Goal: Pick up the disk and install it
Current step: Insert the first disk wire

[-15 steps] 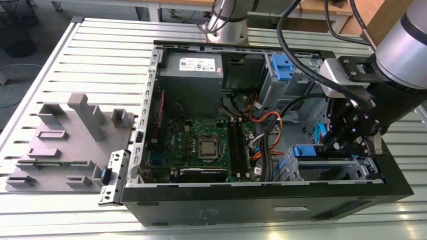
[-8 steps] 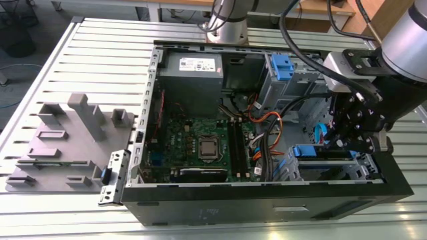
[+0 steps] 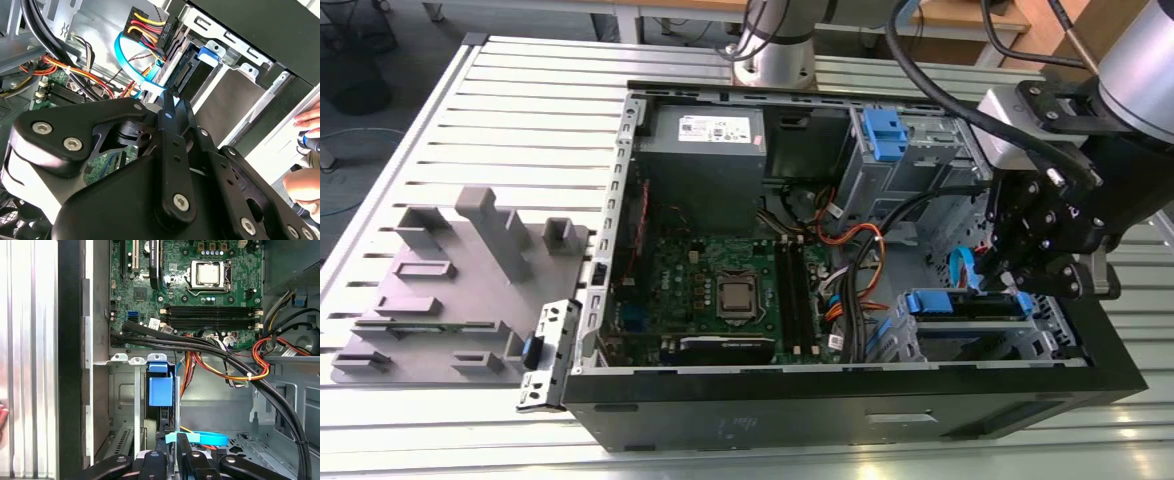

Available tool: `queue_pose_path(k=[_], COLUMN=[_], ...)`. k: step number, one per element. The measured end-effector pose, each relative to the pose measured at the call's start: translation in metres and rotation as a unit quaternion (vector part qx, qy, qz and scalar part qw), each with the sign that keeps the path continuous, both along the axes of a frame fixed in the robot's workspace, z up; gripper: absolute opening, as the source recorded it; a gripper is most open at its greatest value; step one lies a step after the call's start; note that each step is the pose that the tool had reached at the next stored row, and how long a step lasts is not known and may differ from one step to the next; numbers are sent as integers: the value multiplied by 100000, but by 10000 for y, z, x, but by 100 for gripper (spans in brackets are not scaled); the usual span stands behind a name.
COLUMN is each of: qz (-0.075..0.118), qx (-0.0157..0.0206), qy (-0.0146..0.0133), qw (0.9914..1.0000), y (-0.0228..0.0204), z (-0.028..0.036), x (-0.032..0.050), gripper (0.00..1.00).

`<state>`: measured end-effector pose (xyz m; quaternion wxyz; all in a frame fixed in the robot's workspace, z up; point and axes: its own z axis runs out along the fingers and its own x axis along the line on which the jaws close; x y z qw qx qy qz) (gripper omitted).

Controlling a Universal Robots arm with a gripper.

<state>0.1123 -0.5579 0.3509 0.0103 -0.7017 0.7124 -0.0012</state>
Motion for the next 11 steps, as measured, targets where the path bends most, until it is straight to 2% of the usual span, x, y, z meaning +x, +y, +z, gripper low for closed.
queue_pose_path(k=[2, 3, 4, 5, 11], qz=[-2, 4, -1, -3, 9], qx=[-6, -12, -18, -19, -9], qy=[-1, 82, 541, 705, 713], qw=[100000, 100000, 99999, 99998, 99997], y=[0, 0, 0, 0, 0], z=[1, 2, 2, 2, 0], x=[0, 0, 0, 0, 15], gripper=[24, 24, 24, 24, 24])
